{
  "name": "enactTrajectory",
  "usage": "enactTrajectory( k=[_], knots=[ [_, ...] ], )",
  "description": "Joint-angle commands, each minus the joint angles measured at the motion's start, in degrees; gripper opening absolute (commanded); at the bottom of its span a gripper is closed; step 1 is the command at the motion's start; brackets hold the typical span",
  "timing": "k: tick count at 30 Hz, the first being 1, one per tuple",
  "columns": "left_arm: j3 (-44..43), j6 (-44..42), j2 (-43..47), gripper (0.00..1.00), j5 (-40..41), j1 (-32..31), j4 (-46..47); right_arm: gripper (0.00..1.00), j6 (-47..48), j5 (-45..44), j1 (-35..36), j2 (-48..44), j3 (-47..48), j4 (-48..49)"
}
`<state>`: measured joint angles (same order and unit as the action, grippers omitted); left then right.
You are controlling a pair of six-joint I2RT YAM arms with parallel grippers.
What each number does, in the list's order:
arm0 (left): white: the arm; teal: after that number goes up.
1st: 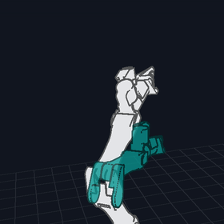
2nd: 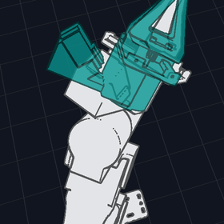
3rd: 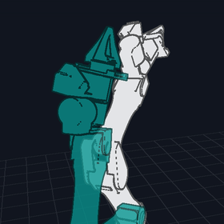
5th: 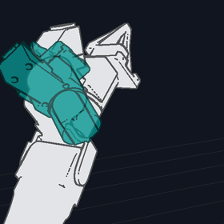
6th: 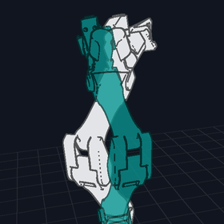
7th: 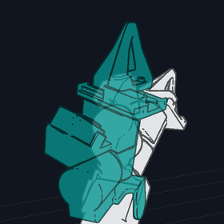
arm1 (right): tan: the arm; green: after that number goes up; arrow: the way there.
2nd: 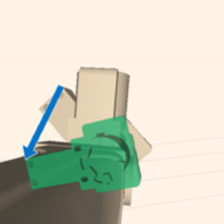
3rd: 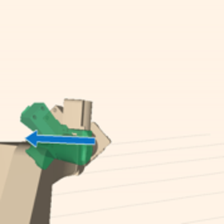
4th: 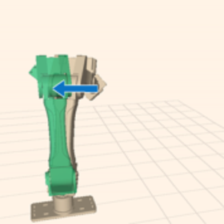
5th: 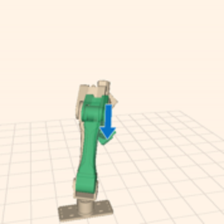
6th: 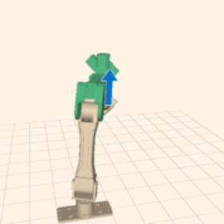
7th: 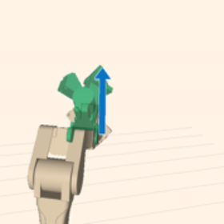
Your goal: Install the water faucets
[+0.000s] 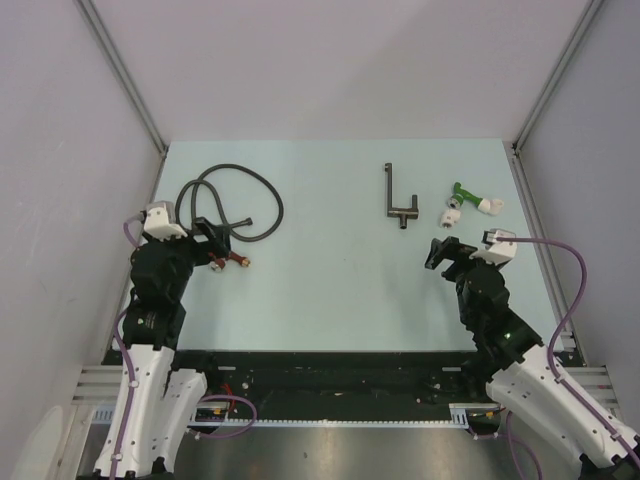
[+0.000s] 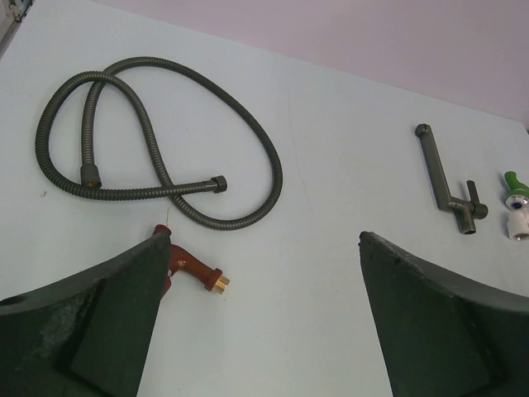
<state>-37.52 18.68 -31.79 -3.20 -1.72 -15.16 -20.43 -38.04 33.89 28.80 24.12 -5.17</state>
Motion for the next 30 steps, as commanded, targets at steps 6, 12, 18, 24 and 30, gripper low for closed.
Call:
enactTrajectory(
  k=[6,12,18,24,30],
  knots=[
    [-1.33,0.31,-1.16,1.0,1.88,1.01,-0.84,1.0,0.82,4.99,-0.05,0.64,-0.83,4.55],
    [-2.29,1.36,-8.1,1.0,0.74,1.54,-1.89,1.0,0.83,5.79,-0.05,-1.02,-0.65,3.94],
    [-5.72,1.71,-21.28,1.0,-2.85,1.54,-6.37,1.0,0.74,5.17,-0.05,-4.54,-0.65,2.71],
    [-12.74,-2.15,-34.37,1.0,0.2,0.84,-12.69,1.0,0.13,5.7,-0.14,-7.08,-0.65,2.01],
    [-19.61,-7.34,-46.94,1.0,7.16,-0.22,-18.24,1.0,-0.23,6.23,-0.14,-9.98,-0.65,1.04]
  ],
)
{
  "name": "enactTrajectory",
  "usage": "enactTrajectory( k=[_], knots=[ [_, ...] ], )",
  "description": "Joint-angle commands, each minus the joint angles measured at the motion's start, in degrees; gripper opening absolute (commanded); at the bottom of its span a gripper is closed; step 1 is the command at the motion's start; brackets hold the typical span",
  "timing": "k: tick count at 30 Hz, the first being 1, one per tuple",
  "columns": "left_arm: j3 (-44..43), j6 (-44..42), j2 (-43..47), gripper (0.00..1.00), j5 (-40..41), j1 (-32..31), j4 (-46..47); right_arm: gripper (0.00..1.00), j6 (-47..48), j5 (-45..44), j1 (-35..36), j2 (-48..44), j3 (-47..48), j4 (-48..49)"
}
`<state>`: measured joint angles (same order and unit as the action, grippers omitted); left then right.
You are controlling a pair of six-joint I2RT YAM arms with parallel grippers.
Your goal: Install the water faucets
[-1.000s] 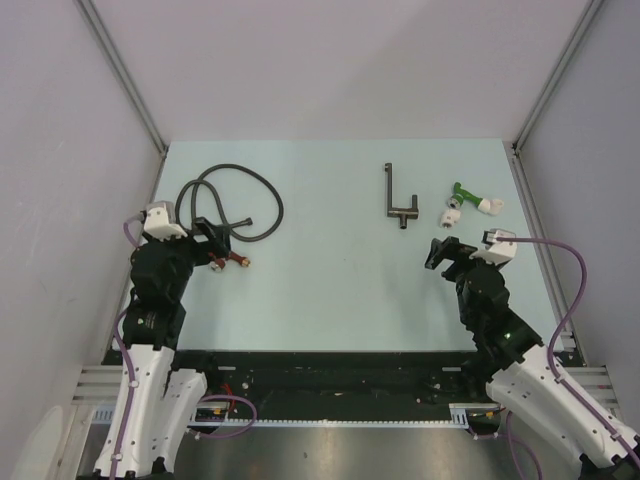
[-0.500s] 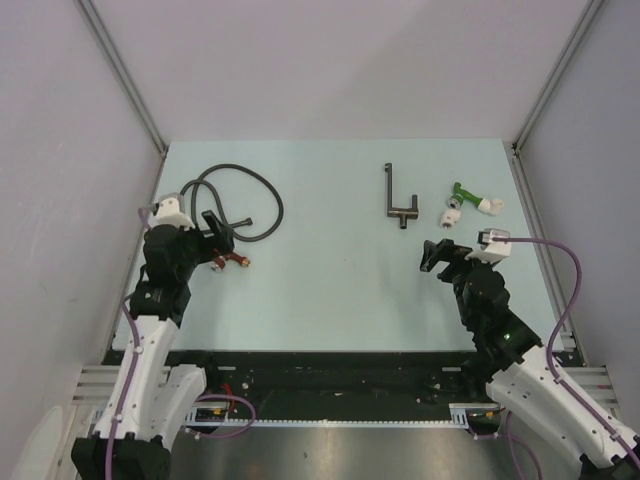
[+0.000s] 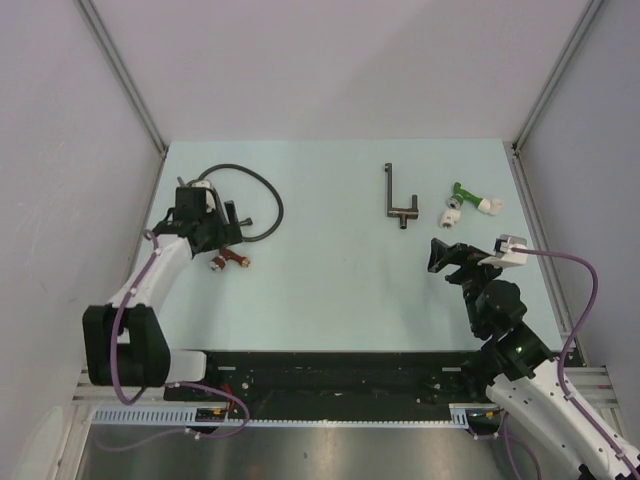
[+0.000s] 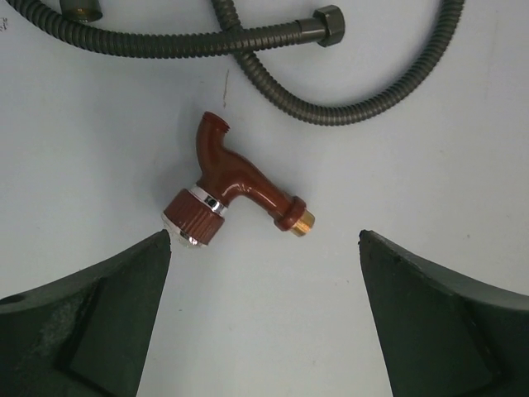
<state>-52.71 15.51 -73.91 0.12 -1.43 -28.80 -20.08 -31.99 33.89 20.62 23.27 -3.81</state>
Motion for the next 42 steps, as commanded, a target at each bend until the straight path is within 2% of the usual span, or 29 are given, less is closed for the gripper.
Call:
enactTrajectory(
  k=[1,7,12,16,20,28,35,42],
  knots=[
    [-4.68,-4.87,-7.36,1.0,3.83,-0.5,-4.78,1.0,-0.75,0.08,-0.14,-2.51,0.2,-0.49],
    [-7.93,-7.24,-14.5,1.0,5.77,-0.5,-6.62,1.0,-1.02,0.61,-0.23,-2.87,0.2,-0.67],
    [-8.38,-8.39,-17.14,0.99,6.03,0.02,-6.71,1.0,-1.37,0.7,-0.23,-3.04,0.2,-0.67],
    [-8.64,-8.56,-20.04,0.96,3.58,-0.24,-7.76,1.0,-1.46,0.96,-0.23,-3.13,0.2,-0.58],
    [-8.55,-8.74,-20.31,0.93,3.31,-1.46,-7.68,1.0,-1.54,1.31,-0.23,-3.13,0.2,-0.41],
    [-7.94,-10.15,-17.33,0.92,6.38,-9.29,-7.59,1.0,-1.55,1.4,-0.23,-2.87,0.2,-0.41],
    [-7.58,-8.57,-17.05,0.86,11.65,-9.47,-7.15,1.0,-1.55,1.4,-0.23,-1.2,0.2,0.21],
    [-8.29,-6.98,-21.01,0.8,12.01,-9.47,-7.5,1.0,-1.11,4.29,-0.23,0.65,0.2,1.35]
  ],
)
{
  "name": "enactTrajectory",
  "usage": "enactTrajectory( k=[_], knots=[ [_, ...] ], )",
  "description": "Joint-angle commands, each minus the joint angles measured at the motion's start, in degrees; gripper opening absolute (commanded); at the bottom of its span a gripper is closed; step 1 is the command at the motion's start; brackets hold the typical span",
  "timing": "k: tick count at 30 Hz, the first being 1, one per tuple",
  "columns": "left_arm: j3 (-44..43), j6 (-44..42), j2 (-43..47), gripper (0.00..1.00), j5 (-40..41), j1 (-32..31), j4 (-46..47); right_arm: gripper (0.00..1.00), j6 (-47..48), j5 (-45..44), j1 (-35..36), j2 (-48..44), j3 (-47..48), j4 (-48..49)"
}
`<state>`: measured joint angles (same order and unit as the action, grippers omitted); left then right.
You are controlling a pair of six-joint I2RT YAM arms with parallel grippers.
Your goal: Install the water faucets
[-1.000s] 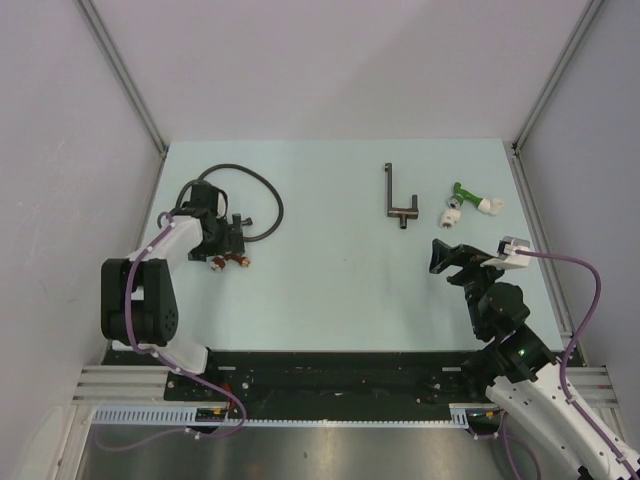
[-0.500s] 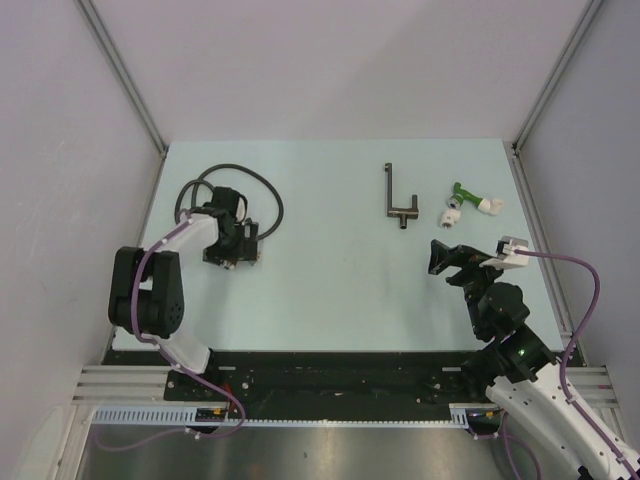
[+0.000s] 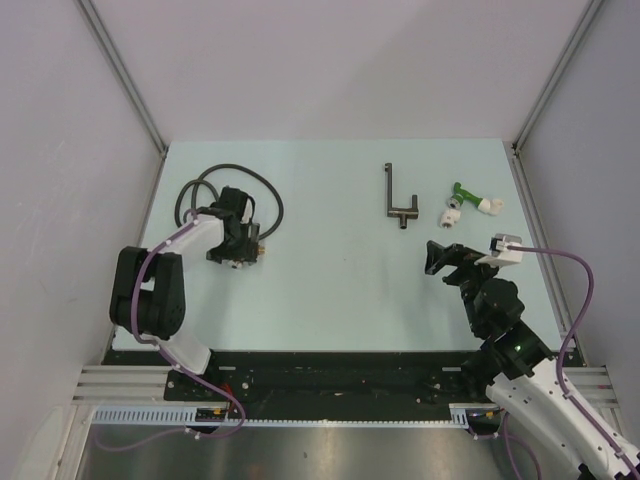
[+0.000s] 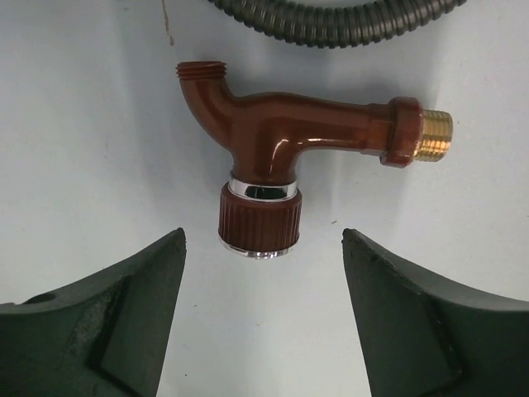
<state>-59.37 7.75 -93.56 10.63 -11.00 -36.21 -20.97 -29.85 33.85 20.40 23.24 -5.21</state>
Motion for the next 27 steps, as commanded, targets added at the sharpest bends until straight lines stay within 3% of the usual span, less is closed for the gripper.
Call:
enactTrajectory(
  k=[1,3,8,9,17,23,27],
  knots=[
    [-1.62,0.86,-1.54,0.8,1.5,0.11,-0.09,1.0,-0.12,2.68,-0.18,1.04,0.22,3.1],
    [-1.53,0.95,-2.24,0.73,0.62,0.11,0.26,1.0,0.05,4.0,-0.18,1.48,0.22,3.45],
    [-1.01,1.65,-3.56,0.68,-2.37,0.11,1.58,1.0,0.76,7.16,-0.18,2.97,0.22,4.6],
    [-0.92,1.66,-4.08,0.63,-2.63,0.11,1.58,1.0,0.84,8.13,-0.18,3.24,0.22,4.6],
    [-1.01,1.83,-5.14,0.57,-3.07,0.02,1.93,1.0,2.07,14.63,0.08,9.02,0.05,9.78],
    [-1.09,1.31,-2.42,0.36,-3.16,-2.09,1.84,0.99,1.2,23.33,0.78,11.76,0.05,12.95],
    [-1.36,0.95,1.61,0.13,-3.25,-6.29,1.32,0.95,-1.35,27.29,2.1,10.72,0.13,11.54]
  ],
)
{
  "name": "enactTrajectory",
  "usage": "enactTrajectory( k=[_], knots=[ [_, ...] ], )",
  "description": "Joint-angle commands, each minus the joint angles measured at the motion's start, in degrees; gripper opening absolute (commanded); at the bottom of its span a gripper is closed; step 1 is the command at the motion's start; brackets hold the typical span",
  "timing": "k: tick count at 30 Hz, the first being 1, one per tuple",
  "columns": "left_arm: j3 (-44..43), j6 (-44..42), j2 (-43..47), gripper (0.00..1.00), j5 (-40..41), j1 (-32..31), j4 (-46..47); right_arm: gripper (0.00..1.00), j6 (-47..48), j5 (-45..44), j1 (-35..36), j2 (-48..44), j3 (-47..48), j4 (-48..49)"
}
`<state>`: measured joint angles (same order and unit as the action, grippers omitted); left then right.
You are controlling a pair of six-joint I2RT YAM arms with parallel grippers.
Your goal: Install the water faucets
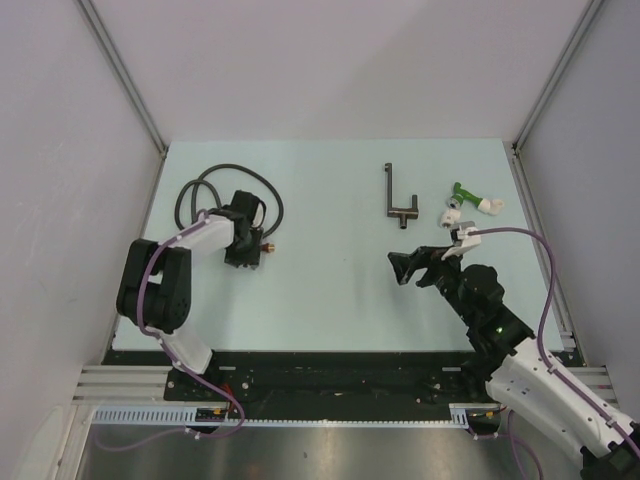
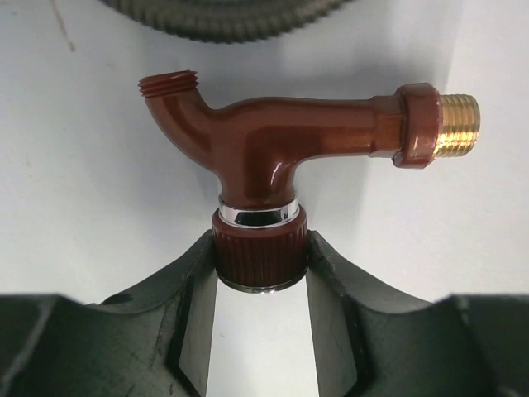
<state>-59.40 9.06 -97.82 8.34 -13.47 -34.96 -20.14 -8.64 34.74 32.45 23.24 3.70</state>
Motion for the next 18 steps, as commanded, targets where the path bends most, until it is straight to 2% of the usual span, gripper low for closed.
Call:
enactTrajectory(
  k=[1,3,8,11,18],
  knots=[
    [-1.34,-0.36,6.67,0.1,-1.13,-4.54,-0.02,0.94,-3.31,6.7,1.64,-1.59,0.13,1.93],
    [-1.34,-0.36,9.31,0.01,-1.83,-6.47,-0.02,0.91,-4.55,8.02,3.22,-2.3,0.13,1.39],
    [-0.81,-0.1,15.27,0.0,-3.94,-10.25,0.07,0.88,-8.77,10.93,7.52,-1.34,0.13,3.32],
    [-0.63,-0.09,18.61,0.0,-4.82,-12.62,-0.11,0.86,-9.83,11.89,10.78,2.43,0.13,7.44],
    [4.89,2.01,28.55,0.0,-5.7,-16.67,1.56,0.85,-12.02,12.25,16.67,17.72,0.13,26.22]
  ],
)
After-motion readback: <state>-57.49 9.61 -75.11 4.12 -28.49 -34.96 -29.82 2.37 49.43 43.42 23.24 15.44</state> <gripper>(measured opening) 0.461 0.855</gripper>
